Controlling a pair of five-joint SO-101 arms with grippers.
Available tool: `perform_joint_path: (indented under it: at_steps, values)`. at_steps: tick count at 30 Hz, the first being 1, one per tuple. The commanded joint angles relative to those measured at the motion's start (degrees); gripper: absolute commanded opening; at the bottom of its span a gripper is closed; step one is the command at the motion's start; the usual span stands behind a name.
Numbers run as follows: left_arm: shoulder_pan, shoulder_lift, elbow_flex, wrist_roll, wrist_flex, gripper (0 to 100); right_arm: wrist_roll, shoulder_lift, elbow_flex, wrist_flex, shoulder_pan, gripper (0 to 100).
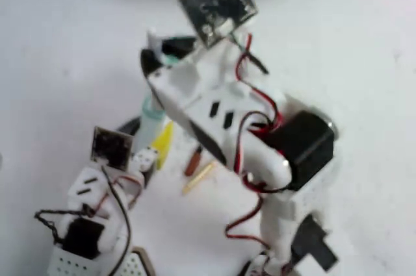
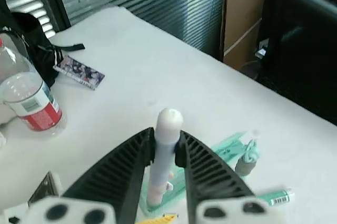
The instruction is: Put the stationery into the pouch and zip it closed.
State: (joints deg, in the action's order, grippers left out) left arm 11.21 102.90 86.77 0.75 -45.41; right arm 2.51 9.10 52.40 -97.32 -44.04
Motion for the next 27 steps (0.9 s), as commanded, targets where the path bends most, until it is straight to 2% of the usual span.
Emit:
perform_joint_path:
  at_steps: [1,8,15,20,27]
  values:
    - [0.1,-0.6,-0.4,-0.4,0.3,21,0.3,8.2,-10.5,2.5,0.0,1.6]
    - [0.1,-0.6,-0.4,-0.4,0.4,21,0.4,19.4,-33.9,23.8,2.0,1.6]
    - [0.1,-0.6,-0.4,-0.4,0.4,21,0.7,30.7,-56.9,38.2,1.9,1.6]
    - [0.1,-0.6,-0.4,-0.4,0.5,21,0.8,33.0,-61.7,44.5,1.9,1.7]
    - [0.1,-0.6,-0.4,-0.4,0.4,21,0.8,33.1,-61.8,44.6,1.9,4.3]
